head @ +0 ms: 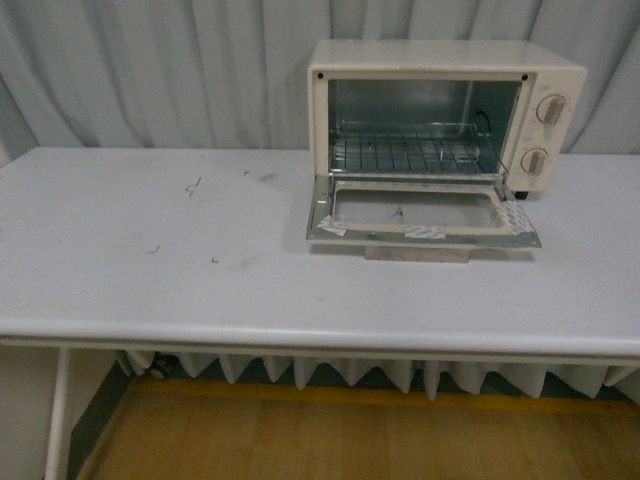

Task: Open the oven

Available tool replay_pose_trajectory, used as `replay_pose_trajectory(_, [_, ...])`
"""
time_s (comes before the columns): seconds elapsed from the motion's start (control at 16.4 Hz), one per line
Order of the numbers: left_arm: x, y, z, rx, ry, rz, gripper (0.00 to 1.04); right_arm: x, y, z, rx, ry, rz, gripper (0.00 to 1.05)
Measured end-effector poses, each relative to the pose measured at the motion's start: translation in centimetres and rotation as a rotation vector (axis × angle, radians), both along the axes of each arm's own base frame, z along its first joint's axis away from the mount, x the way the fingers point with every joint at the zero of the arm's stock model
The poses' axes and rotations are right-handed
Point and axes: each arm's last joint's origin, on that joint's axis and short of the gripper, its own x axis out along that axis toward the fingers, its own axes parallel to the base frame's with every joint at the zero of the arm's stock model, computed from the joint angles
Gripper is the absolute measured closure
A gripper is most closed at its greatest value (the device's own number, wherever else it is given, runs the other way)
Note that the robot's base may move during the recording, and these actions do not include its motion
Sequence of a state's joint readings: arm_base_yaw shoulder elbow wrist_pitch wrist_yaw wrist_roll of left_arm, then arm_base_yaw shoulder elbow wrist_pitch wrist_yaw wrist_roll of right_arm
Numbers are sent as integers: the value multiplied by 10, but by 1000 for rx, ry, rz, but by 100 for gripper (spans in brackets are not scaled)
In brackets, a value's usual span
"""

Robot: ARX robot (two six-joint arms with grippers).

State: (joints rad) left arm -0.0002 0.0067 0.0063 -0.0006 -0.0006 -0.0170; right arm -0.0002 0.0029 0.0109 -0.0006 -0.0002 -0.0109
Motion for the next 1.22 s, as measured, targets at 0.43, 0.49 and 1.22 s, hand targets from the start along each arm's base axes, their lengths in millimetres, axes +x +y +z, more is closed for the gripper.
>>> replay_pose_trajectory(0.43, [0, 0, 0, 0, 2, 0, 7, 0, 0, 0, 0, 3, 0, 6])
replay_pose_trajectory(0.49, [0, 0, 0, 0, 3, 0, 7, 0, 0, 0, 1, 3, -1, 6])
replay_pose_trajectory(1.22, [0, 0, 0, 0, 3, 0, 7, 0, 0, 0, 1, 3, 0, 6])
